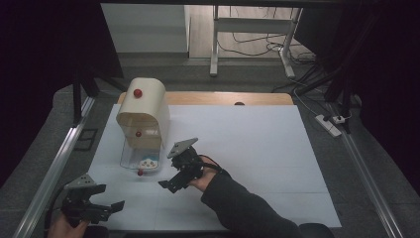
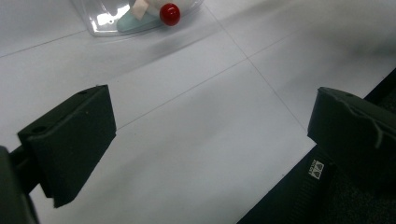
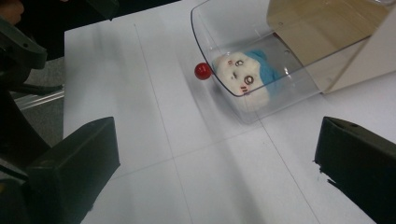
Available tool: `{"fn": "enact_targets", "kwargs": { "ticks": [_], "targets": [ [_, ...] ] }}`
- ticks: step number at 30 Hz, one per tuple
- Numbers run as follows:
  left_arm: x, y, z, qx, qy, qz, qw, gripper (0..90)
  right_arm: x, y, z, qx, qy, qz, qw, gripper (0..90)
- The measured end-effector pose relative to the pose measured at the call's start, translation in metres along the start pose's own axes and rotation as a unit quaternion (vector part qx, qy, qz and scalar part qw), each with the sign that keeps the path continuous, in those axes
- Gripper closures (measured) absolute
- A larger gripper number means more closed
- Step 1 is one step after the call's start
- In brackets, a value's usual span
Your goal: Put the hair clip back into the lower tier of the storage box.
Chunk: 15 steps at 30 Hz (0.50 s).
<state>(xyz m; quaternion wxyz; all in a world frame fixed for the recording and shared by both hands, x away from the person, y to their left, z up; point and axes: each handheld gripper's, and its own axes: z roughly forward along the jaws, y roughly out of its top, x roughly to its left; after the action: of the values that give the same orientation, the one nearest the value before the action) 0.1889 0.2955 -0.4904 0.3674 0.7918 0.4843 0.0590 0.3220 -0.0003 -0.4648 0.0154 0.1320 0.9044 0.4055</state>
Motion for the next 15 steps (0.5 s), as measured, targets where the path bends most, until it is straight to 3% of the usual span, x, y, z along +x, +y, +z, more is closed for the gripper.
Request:
{"fn": "enact_targets", "kwargs": {
  "ticks": [15],
  "targets": [
    [0.0,0.0,0.0,0.0,0.0,0.002,1.0,1.0,-0.002,-0.012,-0.015,-0.006,-0.002,0.003,1.0,0.0]
  ]
}}
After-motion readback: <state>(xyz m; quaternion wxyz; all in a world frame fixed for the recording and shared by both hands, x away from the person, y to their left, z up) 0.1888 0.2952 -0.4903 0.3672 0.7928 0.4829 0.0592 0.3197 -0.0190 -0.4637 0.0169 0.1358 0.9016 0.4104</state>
